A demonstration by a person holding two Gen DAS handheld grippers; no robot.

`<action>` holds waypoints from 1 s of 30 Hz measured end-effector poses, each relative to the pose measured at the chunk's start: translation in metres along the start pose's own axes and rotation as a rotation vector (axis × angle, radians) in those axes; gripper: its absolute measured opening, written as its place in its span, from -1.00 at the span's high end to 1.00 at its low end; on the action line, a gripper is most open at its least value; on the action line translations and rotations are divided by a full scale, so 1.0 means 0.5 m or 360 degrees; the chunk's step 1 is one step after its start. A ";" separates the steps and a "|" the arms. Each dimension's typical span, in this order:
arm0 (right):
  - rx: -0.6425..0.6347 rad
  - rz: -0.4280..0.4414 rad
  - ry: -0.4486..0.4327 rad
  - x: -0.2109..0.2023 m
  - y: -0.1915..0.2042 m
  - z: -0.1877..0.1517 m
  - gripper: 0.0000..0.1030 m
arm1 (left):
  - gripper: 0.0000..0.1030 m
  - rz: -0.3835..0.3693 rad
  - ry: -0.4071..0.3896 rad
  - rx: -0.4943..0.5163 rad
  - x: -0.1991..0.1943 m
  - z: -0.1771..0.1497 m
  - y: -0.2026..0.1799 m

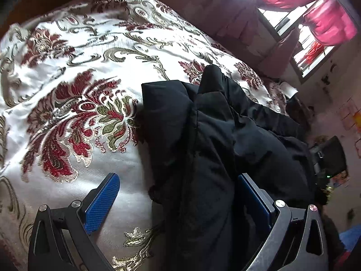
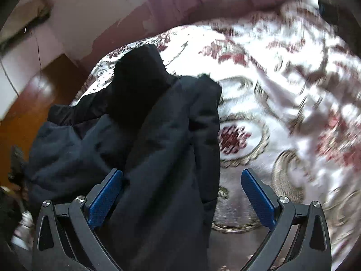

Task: Fold large clothes
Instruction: 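Grasp the jacket's side with the right tool while the left tool grasps it too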

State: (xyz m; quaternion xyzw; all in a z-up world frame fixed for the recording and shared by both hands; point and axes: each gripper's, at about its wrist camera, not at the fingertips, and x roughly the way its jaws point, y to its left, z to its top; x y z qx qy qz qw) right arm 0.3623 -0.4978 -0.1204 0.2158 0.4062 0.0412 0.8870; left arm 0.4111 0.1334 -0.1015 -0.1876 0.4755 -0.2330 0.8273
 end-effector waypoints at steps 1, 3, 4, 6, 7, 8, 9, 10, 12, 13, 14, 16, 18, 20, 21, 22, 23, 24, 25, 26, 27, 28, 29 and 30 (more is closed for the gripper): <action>0.0031 0.0033 0.0011 0.007 -0.005 -0.002 -0.98 | -1.00 -0.0015 0.0009 0.0004 0.002 0.000 0.000; 0.0069 0.0100 0.0026 0.018 -0.016 -0.005 -0.98 | -1.00 -0.0061 0.0042 0.0008 0.009 0.001 0.002; 0.0078 0.0121 0.0036 0.023 -0.019 -0.006 -0.98 | -1.00 -0.0084 0.0059 0.0000 0.013 0.002 0.004; 0.0088 0.0146 0.0052 0.029 -0.021 -0.006 -0.98 | -1.00 -0.0134 0.0101 -0.0041 0.024 0.004 0.009; 0.0094 0.0151 0.0059 0.030 -0.021 -0.006 -0.98 | -1.00 -0.0158 0.0125 -0.0051 0.028 0.004 0.009; 0.0103 0.0154 0.0066 0.031 -0.023 -0.004 -0.98 | -1.00 -0.0170 0.0139 -0.0049 0.029 0.004 0.008; 0.0119 0.0162 0.0073 0.030 -0.022 -0.005 -0.98 | -1.00 -0.0179 0.0154 -0.0043 0.031 0.005 0.005; 0.0143 0.0174 0.0078 0.030 -0.023 -0.004 -0.98 | -1.00 -0.0186 0.0168 -0.0033 0.032 0.004 -0.001; 0.0189 0.0201 0.0077 0.028 -0.027 -0.007 -0.98 | -1.00 -0.0205 0.0192 -0.0011 0.035 0.001 -0.015; 0.0198 0.0206 0.0072 0.027 -0.028 -0.007 -0.98 | -1.00 -0.0201 0.0197 0.0003 0.037 0.000 -0.021; 0.0203 0.0211 0.0067 0.026 -0.029 -0.010 -0.98 | -1.00 -0.0201 0.0201 0.0018 0.038 -0.001 -0.028; 0.0214 0.0217 0.0068 0.026 -0.028 -0.014 -0.98 | -0.92 -0.0194 0.0214 0.0025 0.042 -0.003 -0.039; 0.0239 0.0227 0.0082 0.022 -0.029 -0.017 -0.98 | -0.87 -0.0181 0.0221 0.0007 0.045 -0.002 -0.046; 0.0256 0.0228 0.0106 0.020 -0.030 -0.017 -0.98 | -0.76 -0.0146 0.0224 0.0000 0.043 -0.002 -0.054; 0.0261 0.0229 0.0119 0.019 -0.029 -0.016 -0.96 | -0.73 -0.0136 0.0222 0.0000 0.043 -0.003 -0.059; 0.0258 0.0226 0.0131 0.017 -0.027 -0.016 -0.94 | -0.65 -0.0121 0.0220 -0.0002 0.050 0.001 -0.064; 0.0257 0.0228 0.0140 0.013 -0.027 -0.018 -0.89 | -0.57 -0.0106 0.0216 -0.0012 0.049 -0.001 -0.070; 0.0261 0.0233 0.0147 0.013 -0.027 -0.019 -0.83 | -0.55 -0.0096 0.0213 -0.0017 0.048 -0.004 -0.073; 0.0266 0.0239 0.0152 0.011 -0.026 -0.020 -0.81 | -0.47 -0.0083 0.0214 -0.0031 0.048 -0.005 -0.078; 0.0274 0.0249 0.0157 0.009 -0.025 -0.022 -0.72 | -0.39 -0.0079 0.0214 -0.0048 0.048 -0.006 -0.082; 0.0281 0.0261 0.0159 0.007 -0.025 -0.024 -0.59 | -0.35 -0.0070 0.0212 -0.0058 0.048 -0.005 -0.085; 0.0290 0.0275 0.0160 0.003 -0.025 -0.029 -0.54 | -0.27 -0.0054 0.0214 -0.0072 0.048 -0.006 -0.090; 0.0304 0.0290 0.0161 -0.003 -0.025 -0.035 -0.42 | -0.19 -0.0040 0.0213 -0.0080 0.047 -0.005 -0.094; 0.0316 0.0308 0.0162 -0.007 -0.023 -0.037 -0.30 | -0.15 -0.0030 0.0211 -0.0083 0.045 -0.008 -0.094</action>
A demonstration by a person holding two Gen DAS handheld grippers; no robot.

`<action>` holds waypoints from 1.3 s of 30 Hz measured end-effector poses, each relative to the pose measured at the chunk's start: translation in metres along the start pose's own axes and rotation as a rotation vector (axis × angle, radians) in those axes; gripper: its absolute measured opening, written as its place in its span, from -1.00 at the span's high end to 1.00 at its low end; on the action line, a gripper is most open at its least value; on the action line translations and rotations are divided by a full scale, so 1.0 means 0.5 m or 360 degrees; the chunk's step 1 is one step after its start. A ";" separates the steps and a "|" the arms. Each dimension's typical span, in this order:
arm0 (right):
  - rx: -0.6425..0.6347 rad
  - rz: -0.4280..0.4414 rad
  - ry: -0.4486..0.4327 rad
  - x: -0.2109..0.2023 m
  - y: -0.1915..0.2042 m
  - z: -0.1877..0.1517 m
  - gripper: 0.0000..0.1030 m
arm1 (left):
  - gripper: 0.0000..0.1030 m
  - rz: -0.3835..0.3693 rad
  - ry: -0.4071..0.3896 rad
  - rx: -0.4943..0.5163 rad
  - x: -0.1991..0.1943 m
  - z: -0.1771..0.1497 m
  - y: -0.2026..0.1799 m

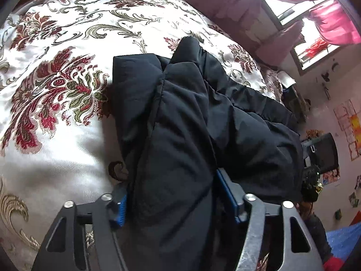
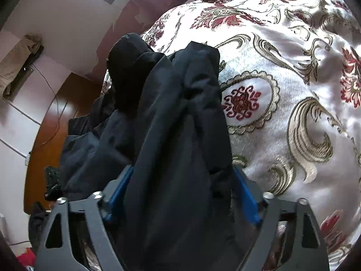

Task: Fold large clothes
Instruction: 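Grasp the jacket's side with the right tool while the left tool grasps it too, then lift the jacket side with both tools and fold it over the bundle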

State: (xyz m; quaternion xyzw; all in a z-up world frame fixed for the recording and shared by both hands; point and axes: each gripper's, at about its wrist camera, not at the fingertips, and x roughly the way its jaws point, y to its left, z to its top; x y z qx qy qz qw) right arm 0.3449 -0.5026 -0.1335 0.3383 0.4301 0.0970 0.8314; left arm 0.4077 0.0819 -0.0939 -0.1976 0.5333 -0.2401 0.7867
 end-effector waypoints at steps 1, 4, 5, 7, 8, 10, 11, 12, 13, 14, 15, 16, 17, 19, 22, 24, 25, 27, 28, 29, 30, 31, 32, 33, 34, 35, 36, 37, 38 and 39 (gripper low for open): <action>0.0006 0.0006 0.0001 -0.001 0.001 -0.003 -0.26 | -0.06 0.0020 -0.0005 -0.0002 -0.002 -0.001 -0.007; 0.0020 0.0012 0.0008 -0.007 0.007 -0.009 -0.06 | 0.13 0.0085 -0.0021 0.0024 -0.008 -0.005 -0.030; 0.0019 0.0012 0.0008 -0.010 0.010 -0.011 0.05 | 0.22 0.0106 -0.0030 0.0046 -0.012 -0.007 -0.042; -0.0003 0.0001 0.0002 -0.021 0.021 -0.015 0.21 | 0.38 0.0152 -0.0054 0.0121 -0.024 -0.007 -0.062; -0.0020 -0.0010 -0.0003 -0.026 0.028 -0.017 0.32 | 0.46 0.0168 -0.0075 0.0154 -0.032 -0.009 -0.074; -0.0054 -0.0035 -0.0022 -0.041 0.052 -0.020 0.47 | 0.55 0.0186 -0.0107 0.0189 -0.049 -0.009 -0.095; -0.0050 -0.0027 -0.0033 -0.049 0.060 -0.022 0.56 | 0.59 0.0191 -0.0121 0.0197 -0.056 -0.009 -0.104; -0.0050 -0.0014 -0.0045 -0.058 0.068 -0.021 0.62 | 0.61 0.0193 -0.0139 0.0201 -0.067 -0.010 -0.111; -0.0055 0.0000 -0.0062 -0.070 0.079 -0.022 0.64 | 0.63 0.0189 -0.0159 0.0205 -0.078 -0.011 -0.120; -0.0065 0.0020 -0.0084 -0.084 0.094 -0.021 0.66 | 0.64 0.0183 -0.0175 0.0205 -0.089 -0.011 -0.128; -0.0079 0.0029 -0.0100 -0.094 0.108 -0.020 0.67 | 0.65 0.0176 -0.0185 0.0206 -0.099 -0.009 -0.132; -0.0093 0.0037 -0.0111 -0.102 0.123 -0.017 0.68 | 0.65 0.0167 -0.0201 0.0213 -0.112 -0.009 -0.138; -0.0108 0.0051 -0.0119 -0.109 0.138 -0.015 0.68 | 0.66 0.0156 -0.0221 0.0222 -0.129 -0.010 -0.141; -0.0157 0.0072 -0.0127 -0.123 0.181 -0.014 0.69 | 0.67 0.0161 -0.0252 0.0240 -0.156 -0.012 -0.138; -0.0226 0.0104 -0.0128 -0.129 0.235 -0.012 0.69 | 0.67 0.0194 -0.0306 0.0258 -0.204 -0.011 -0.137; -0.0273 0.0137 -0.0126 -0.127 0.277 -0.015 0.69 | 0.67 0.0217 -0.0341 0.0249 -0.241 -0.012 -0.130; -0.0289 0.0152 -0.0126 -0.121 0.293 -0.018 0.69 | 0.67 0.0222 -0.0360 0.0237 -0.259 -0.013 -0.122; -0.0317 0.0185 -0.0124 -0.112 0.321 -0.020 0.69 | 0.67 0.0238 -0.0392 0.0222 -0.286 -0.017 -0.106; -0.0327 0.0204 -0.0120 -0.106 0.335 -0.023 0.69 | 0.67 0.0247 -0.0405 0.0214 -0.297 -0.020 -0.097; -0.0331 0.0214 -0.0117 -0.101 0.341 -0.029 0.69 | 0.67 0.0254 -0.0417 0.0203 -0.308 -0.023 -0.089; -0.0335 0.0225 -0.0110 -0.095 0.351 -0.035 0.69 | 0.67 0.0258 -0.0427 0.0190 -0.315 -0.029 -0.079; -0.0339 0.0228 -0.0099 -0.088 0.361 -0.040 0.69 | 0.67 0.0264 -0.0431 0.0180 -0.321 -0.034 -0.071; -0.0344 0.0226 -0.0090 -0.078 0.363 -0.041 0.69 | 0.67 0.0270 -0.0430 0.0176 -0.323 -0.037 -0.065; -0.0349 0.0224 -0.0079 -0.072 0.368 -0.046 0.69 | 0.67 0.0277 -0.0423 0.0169 -0.321 -0.041 -0.056; -0.0348 0.0224 -0.0069 -0.068 0.365 -0.052 0.69 | 0.67 0.0279 -0.0417 0.0158 -0.319 -0.047 -0.050; -0.0346 0.0220 -0.0057 -0.060 0.365 -0.055 0.69 | 0.67 0.0275 -0.0406 0.0147 -0.313 -0.054 -0.040; -0.0346 0.0210 -0.0044 -0.054 0.366 -0.060 0.69 | 0.67 0.0270 -0.0400 0.0139 -0.310 -0.060 -0.032; -0.0346 0.0199 -0.0037 -0.048 0.366 -0.065 0.69 | 0.67 0.0261 -0.0396 0.0129 -0.303 -0.067 -0.023; -0.0344 0.0187 -0.0032 -0.045 0.362 -0.072 0.69 | 0.67 0.0252 -0.0397 0.0122 -0.298 -0.074 -0.018; -0.0334 0.0177 -0.0026 -0.040 0.353 -0.075 0.69 | 0.67 0.0239 -0.0398 0.0113 -0.292 -0.079 -0.010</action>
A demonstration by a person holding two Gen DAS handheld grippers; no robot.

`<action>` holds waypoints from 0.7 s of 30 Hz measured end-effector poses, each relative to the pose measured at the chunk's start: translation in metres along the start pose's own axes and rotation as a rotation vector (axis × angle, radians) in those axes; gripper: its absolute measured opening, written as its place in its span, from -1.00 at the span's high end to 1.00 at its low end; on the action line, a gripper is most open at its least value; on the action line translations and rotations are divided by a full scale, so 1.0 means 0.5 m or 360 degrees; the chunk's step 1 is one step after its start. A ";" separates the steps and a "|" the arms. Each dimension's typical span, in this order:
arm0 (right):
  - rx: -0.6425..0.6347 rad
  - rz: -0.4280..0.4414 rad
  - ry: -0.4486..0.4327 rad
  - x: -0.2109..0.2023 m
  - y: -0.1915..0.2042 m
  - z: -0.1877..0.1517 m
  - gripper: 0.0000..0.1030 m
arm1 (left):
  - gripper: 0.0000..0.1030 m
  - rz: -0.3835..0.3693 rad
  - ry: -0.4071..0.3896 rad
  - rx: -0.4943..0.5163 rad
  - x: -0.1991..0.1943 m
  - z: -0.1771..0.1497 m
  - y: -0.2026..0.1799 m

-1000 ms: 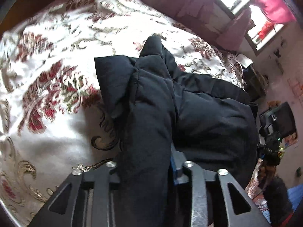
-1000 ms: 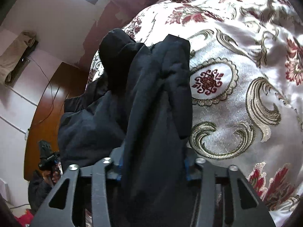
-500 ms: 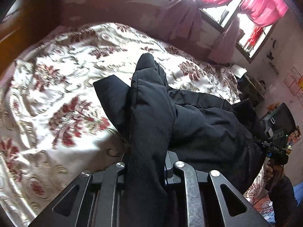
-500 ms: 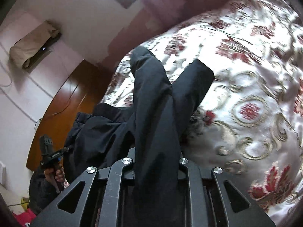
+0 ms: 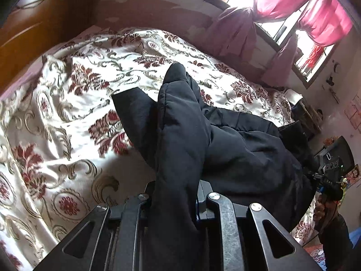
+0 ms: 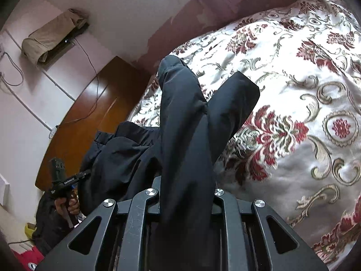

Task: Fold large clothes
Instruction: 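Lift the jacket side with both tools and fold it over the bundle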

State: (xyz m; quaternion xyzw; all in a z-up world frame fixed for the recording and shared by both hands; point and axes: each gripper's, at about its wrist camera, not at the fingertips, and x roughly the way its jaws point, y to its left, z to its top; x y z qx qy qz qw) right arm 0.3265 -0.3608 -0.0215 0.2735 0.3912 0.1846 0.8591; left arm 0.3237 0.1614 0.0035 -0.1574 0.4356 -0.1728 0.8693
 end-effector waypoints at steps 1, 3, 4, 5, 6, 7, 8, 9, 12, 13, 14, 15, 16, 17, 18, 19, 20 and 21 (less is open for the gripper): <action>0.0012 -0.0004 0.0004 0.001 -0.007 -0.005 0.69 | 0.67 -0.0009 0.0002 -0.0012 0.005 -0.007 0.005; 0.0037 -0.0029 0.0014 0.007 -0.024 -0.016 0.69 | 0.67 -0.0010 0.0006 -0.0033 0.014 -0.019 0.012; 0.0036 -0.0050 0.0017 0.013 -0.030 -0.020 0.69 | 0.67 -0.0002 0.0009 -0.0040 0.019 -0.024 0.016; 0.0039 -0.0081 0.0025 0.018 -0.036 -0.024 0.69 | 0.67 0.0005 0.0012 -0.0046 0.023 -0.029 0.016; 0.0051 -0.0112 0.0036 0.025 -0.044 -0.030 0.69 | 0.67 0.0014 0.0018 -0.0054 0.029 -0.033 0.019; 0.0074 -0.0147 0.0047 0.032 -0.053 -0.035 0.68 | 0.66 0.0023 0.0026 -0.0063 0.034 -0.036 0.023; 0.0092 -0.0169 0.0055 0.036 -0.062 -0.039 0.62 | 0.65 0.0028 0.0028 -0.0071 0.037 -0.040 0.025; 0.0108 -0.0210 0.0065 0.043 -0.070 -0.044 0.60 | 0.64 0.0030 0.0028 -0.0074 0.038 -0.043 0.025; 0.0094 -0.0320 0.0077 0.057 -0.084 -0.057 0.46 | 0.45 0.0104 0.0049 -0.0068 0.045 -0.051 0.023; 0.0096 -0.0337 0.0079 0.059 -0.087 -0.061 0.43 | 0.36 0.0139 0.0062 -0.0064 0.049 -0.053 0.022; 0.0095 -0.0355 0.0078 0.062 -0.091 -0.062 0.39 | 0.27 0.0176 0.0075 -0.0059 0.052 -0.054 0.021; 0.0086 -0.0375 0.0075 0.062 -0.090 -0.064 0.31 | 0.23 0.0216 0.0085 -0.0060 0.056 -0.056 0.023; 0.0073 -0.0394 0.0071 0.062 -0.089 -0.066 0.27 | 0.14 0.0244 0.0093 -0.0065 0.058 -0.058 0.022; 0.0054 -0.0412 0.0065 0.062 -0.084 -0.068 0.17 | 0.02 0.0273 0.0098 -0.0073 0.060 -0.060 0.022; 0.0036 -0.0432 0.0060 0.061 -0.081 -0.069 0.00 | -0.09 0.0317 0.0097 -0.0079 0.061 -0.063 0.022; 0.0019 -0.0452 0.0054 0.059 -0.078 -0.072 -0.10 | -0.32 0.0383 0.0085 -0.0084 0.059 -0.066 0.021; 0.0000 -0.0477 0.0044 0.056 -0.074 -0.074 -0.27 | -0.44 0.0432 0.0066 -0.0086 0.058 -0.069 0.020; -0.0025 -0.0512 0.0029 0.052 -0.068 -0.077 -0.40 | -0.48 0.0481 0.0035 -0.0083 0.054 -0.073 0.018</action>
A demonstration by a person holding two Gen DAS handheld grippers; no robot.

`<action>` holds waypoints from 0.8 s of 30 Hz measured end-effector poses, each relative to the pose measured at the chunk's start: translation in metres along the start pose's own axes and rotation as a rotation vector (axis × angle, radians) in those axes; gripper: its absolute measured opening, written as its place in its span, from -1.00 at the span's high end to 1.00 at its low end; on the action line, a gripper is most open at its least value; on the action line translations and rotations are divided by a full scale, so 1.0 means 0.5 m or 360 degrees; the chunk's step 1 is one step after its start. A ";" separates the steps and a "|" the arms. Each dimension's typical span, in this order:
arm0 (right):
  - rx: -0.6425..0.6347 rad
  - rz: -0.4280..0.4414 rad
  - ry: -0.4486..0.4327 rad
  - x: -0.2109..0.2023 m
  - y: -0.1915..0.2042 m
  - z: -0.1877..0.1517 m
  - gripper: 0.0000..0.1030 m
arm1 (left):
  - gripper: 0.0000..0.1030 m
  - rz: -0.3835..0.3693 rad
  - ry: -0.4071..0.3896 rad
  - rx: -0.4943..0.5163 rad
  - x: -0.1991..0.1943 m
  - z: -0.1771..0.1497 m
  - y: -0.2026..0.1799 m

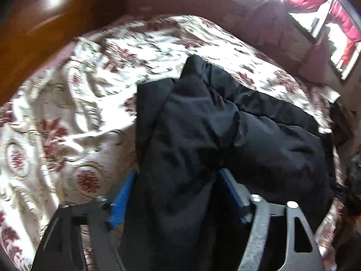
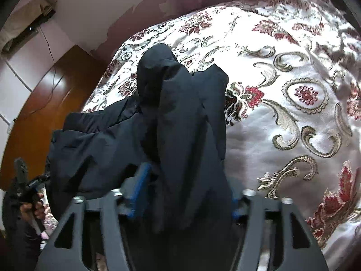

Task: Fold large clothes
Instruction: 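Lift the jacket side with both tools and fold it over the bundle, then open both tools and pull them back from the jacket bundle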

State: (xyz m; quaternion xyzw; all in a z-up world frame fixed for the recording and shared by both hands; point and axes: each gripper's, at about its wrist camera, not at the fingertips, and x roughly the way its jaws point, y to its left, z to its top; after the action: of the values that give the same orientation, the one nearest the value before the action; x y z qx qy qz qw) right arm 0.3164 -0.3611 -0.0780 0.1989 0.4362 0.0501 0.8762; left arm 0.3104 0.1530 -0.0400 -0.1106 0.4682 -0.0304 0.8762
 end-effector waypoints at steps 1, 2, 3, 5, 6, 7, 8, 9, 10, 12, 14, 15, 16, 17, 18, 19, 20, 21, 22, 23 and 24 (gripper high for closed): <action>-0.0026 -0.0036 -0.0023 -0.006 0.006 -0.004 -0.44 | -0.54 0.0031 -0.0027 0.0000 -0.005 -0.004 -0.001; -0.0063 -0.0070 -0.0054 -0.015 0.014 -0.008 -0.49 | -0.57 0.0057 -0.0053 0.0006 -0.011 -0.009 -0.003; -0.0086 -0.0091 -0.0075 -0.021 0.017 -0.010 -0.58 | -0.57 0.0080 -0.0071 0.0019 -0.017 -0.016 -0.007; -0.0139 -0.0150 -0.0132 -0.037 0.026 -0.019 -0.80 | -0.60 0.0119 -0.0098 0.0045 -0.027 -0.026 -0.016; -0.0160 -0.0175 -0.0166 -0.046 0.032 -0.023 -0.86 | -0.61 0.0137 -0.0116 0.0056 -0.033 -0.033 -0.022; -0.0179 -0.0194 -0.0200 -0.055 0.037 -0.027 -0.87 | -0.64 0.0147 -0.0139 0.0063 -0.039 -0.038 -0.027; -0.0201 -0.0211 -0.0241 -0.066 0.045 -0.033 -0.89 | -0.72 0.0153 -0.0170 0.0071 -0.048 -0.046 -0.032; -0.0223 -0.0222 -0.0283 -0.078 0.051 -0.039 -0.95 | -0.79 0.0158 -0.0207 0.0079 -0.058 -0.052 -0.038; -0.0240 -0.0227 -0.0318 -0.090 0.056 -0.045 -0.97 | -0.96 0.0166 -0.0245 0.0084 -0.069 -0.058 -0.044; -0.0277 -0.0231 -0.0387 -0.114 0.065 -0.058 -0.97 | -1.00 0.0190 -0.0348 0.0090 -0.096 -0.073 -0.060; -0.0312 -0.0241 -0.0450 -0.136 0.080 -0.068 -0.97 | -1.00 0.0206 -0.0419 0.0103 -0.123 -0.084 -0.074; -0.0325 -0.0246 -0.0475 -0.146 0.085 -0.073 -0.97 | -1.00 0.0210 -0.0445 0.0103 -0.133 -0.089 -0.081; -0.0337 -0.0248 -0.0495 -0.153 0.090 -0.077 -0.97 | -1.00 0.0211 -0.0476 0.0102 -0.145 -0.095 -0.086; -0.0349 -0.0251 -0.0515 -0.161 0.096 -0.081 -0.97 | -1.00 0.0212 -0.0498 0.0102 -0.154 -0.100 -0.090; -0.0360 -0.0252 -0.0534 -0.170 0.101 -0.086 -0.97 | -1.00 0.0214 -0.0520 0.0106 -0.165 -0.107 -0.097; -0.0365 -0.0252 -0.0549 -0.177 0.106 -0.088 -0.97 | -1.00 0.0217 -0.0537 0.0111 -0.174 -0.114 -0.103; -0.0369 -0.0247 -0.0562 -0.184 0.110 -0.092 -0.97 | -1.00 0.0216 -0.0552 0.0116 -0.182 -0.121 -0.107; -0.0372 -0.0236 -0.0573 -0.191 0.116 -0.097 -0.97 | -1.00 0.0213 -0.0563 0.0121 -0.188 -0.126 -0.115; -0.0375 -0.0230 -0.0584 -0.199 0.118 -0.100 -0.97 | -1.00 0.0209 -0.0580 0.0132 -0.196 -0.135 -0.122; -0.0375 -0.0226 -0.0593 -0.205 0.120 -0.105 -0.97 | -1.00 0.0211 -0.0597 0.0148 -0.204 -0.144 -0.129; -0.0376 -0.0221 -0.0603 -0.211 0.121 -0.108 -0.97 | -1.00 0.0215 -0.0610 0.0161 -0.209 -0.150 -0.134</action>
State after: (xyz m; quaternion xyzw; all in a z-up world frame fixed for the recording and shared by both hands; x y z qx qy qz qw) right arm 0.2145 -0.3167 -0.0050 0.0703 0.2678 0.0022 0.9609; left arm 0.1930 0.0916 0.0197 -0.0385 0.2970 0.0265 0.9537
